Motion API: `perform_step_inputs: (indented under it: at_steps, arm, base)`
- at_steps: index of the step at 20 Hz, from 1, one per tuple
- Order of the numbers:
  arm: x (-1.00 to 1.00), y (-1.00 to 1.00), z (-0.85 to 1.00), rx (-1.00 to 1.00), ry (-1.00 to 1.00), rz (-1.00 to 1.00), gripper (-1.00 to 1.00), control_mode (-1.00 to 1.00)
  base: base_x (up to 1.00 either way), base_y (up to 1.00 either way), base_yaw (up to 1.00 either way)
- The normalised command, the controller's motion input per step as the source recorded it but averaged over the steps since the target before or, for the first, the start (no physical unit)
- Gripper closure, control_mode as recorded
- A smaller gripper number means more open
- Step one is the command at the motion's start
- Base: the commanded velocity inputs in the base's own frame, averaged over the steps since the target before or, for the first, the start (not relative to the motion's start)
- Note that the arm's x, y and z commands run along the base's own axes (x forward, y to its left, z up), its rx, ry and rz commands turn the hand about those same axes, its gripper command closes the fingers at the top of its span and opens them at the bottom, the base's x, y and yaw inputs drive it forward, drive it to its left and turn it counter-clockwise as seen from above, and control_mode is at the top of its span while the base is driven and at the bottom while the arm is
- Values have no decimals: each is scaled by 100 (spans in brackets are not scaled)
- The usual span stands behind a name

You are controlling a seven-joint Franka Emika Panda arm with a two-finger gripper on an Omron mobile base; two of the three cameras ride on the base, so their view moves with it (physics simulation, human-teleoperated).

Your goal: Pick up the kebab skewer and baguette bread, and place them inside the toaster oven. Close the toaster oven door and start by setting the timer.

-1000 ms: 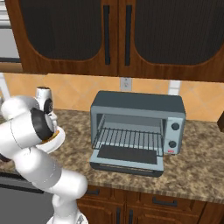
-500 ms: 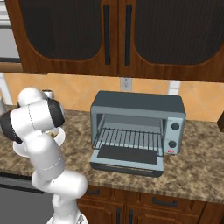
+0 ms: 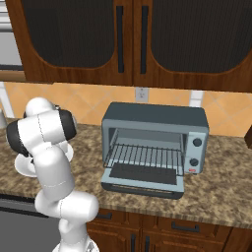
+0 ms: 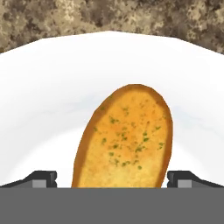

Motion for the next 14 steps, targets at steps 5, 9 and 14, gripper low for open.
perform_step_inputs:
  at_steps: [5, 9, 14]
  arm:
    - [0, 0, -24, 0, -9, 0, -100, -100]
    - [0, 0, -18, 0, -6, 0, -100, -100]
    - [0, 1, 0, 0, -2, 0, -100, -100]
  base:
    - [0, 0, 0]
    - [0, 0, 0]
    - [0, 0, 0]
